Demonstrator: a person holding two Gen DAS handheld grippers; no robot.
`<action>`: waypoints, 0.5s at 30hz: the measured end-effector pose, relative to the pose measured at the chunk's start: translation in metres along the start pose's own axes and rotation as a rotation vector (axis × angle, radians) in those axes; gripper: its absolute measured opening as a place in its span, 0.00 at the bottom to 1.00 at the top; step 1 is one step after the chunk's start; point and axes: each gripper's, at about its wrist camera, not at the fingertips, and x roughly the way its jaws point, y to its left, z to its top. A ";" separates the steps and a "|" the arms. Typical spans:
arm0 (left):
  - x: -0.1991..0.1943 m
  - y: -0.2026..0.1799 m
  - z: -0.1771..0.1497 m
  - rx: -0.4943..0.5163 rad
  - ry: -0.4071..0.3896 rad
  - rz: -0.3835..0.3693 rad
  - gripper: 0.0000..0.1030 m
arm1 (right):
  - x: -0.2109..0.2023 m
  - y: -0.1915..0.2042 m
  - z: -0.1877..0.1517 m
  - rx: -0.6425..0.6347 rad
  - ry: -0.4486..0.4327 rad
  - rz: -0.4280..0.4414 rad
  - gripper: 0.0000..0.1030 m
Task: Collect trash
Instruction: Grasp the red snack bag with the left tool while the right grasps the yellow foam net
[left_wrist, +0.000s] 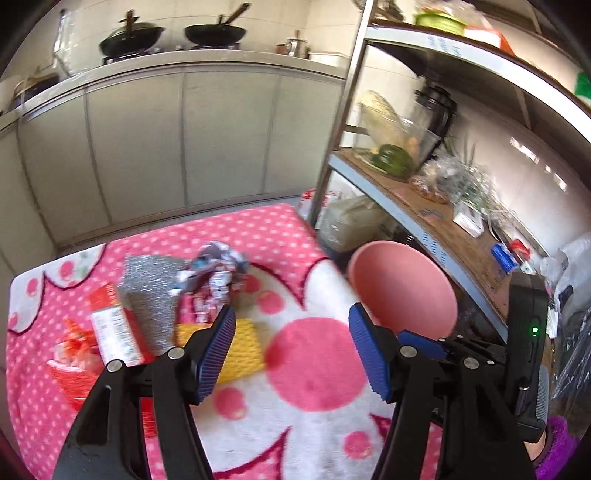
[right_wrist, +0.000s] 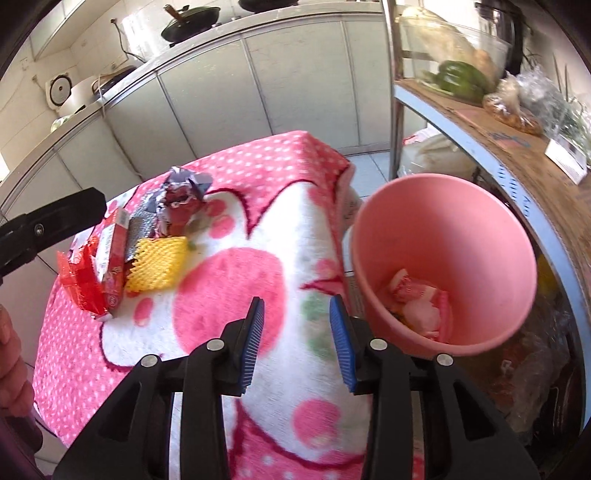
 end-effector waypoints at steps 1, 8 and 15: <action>-0.003 0.010 0.000 -0.015 0.001 0.015 0.61 | 0.002 0.006 0.002 -0.005 0.002 0.008 0.37; -0.017 0.082 0.006 -0.139 0.015 0.103 0.65 | 0.013 0.040 0.015 -0.041 0.007 0.062 0.38; -0.024 0.141 0.004 -0.257 0.041 0.164 0.67 | 0.022 0.062 0.024 -0.074 0.016 0.100 0.42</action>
